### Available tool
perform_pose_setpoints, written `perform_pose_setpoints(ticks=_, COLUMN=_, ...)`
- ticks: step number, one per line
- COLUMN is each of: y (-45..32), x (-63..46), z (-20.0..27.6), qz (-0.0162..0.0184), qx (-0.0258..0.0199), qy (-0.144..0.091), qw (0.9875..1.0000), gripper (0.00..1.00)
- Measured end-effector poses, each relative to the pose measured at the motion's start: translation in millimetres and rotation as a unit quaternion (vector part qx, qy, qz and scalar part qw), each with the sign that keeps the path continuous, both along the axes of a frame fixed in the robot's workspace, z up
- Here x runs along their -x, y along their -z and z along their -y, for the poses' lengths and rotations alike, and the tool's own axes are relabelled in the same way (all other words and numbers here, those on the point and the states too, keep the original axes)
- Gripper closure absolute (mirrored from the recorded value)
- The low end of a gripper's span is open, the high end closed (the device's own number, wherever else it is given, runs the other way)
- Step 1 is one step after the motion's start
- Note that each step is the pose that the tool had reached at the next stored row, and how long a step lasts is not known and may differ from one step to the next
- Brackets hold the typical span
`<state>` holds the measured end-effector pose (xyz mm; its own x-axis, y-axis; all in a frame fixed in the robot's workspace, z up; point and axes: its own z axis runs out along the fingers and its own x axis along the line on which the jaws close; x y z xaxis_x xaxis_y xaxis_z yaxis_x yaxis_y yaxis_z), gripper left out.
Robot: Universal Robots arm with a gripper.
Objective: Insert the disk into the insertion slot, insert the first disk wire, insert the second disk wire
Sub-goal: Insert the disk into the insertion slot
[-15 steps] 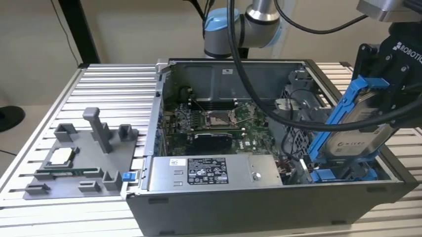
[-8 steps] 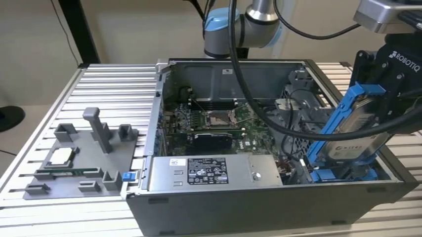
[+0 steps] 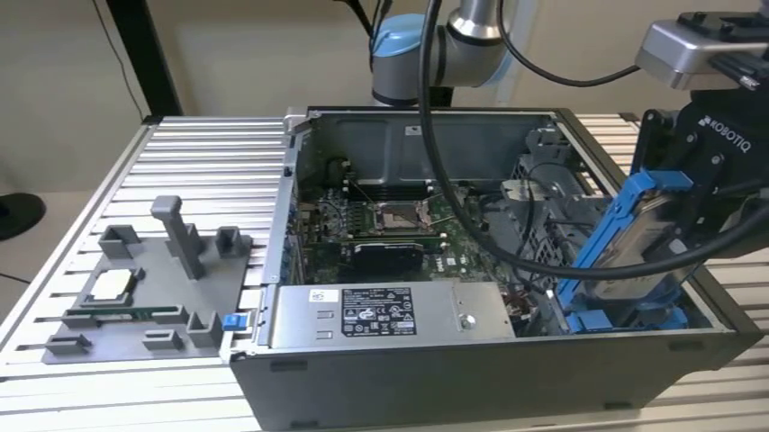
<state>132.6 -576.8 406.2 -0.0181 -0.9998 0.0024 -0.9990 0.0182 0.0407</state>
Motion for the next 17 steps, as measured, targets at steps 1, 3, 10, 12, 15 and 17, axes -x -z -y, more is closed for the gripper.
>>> perform_pose_setpoints(ticks=1, y=1.5, x=-0.3, z=0.0, qz=0.0, qx=0.0, qy=0.0, qw=1.0, gripper=1.0)
perform_pose_setpoints(ticks=3, y=3.2, x=-0.5, z=0.0, qz=0.0, qx=0.0, qy=0.0, qw=1.0, gripper=1.0)
perform_pose_setpoints(ticks=10, y=3.8, x=-0.7, z=0.0, qz=0.0, qx=-0.0001, qy=0.0, qw=1.0, gripper=1.0)
perform_pose_setpoints(ticks=12, y=4.2, x=-0.7, z=0.0, qz=0.0, qx=-0.0001, qy=0.0, qw=1.0, gripper=1.0)
perform_pose_setpoints(ticks=15, y=5.3, x=-0.7, z=-0.1, qz=0.0, qx=-0.0008, qy=0.0, qw=1.0, gripper=1.0)
perform_pose_setpoints(ticks=17, y=5.8, x=-0.7, z=-0.1, qz=0.0, qx=-0.0008, qy=0.0, qw=1.0, gripper=1.0)
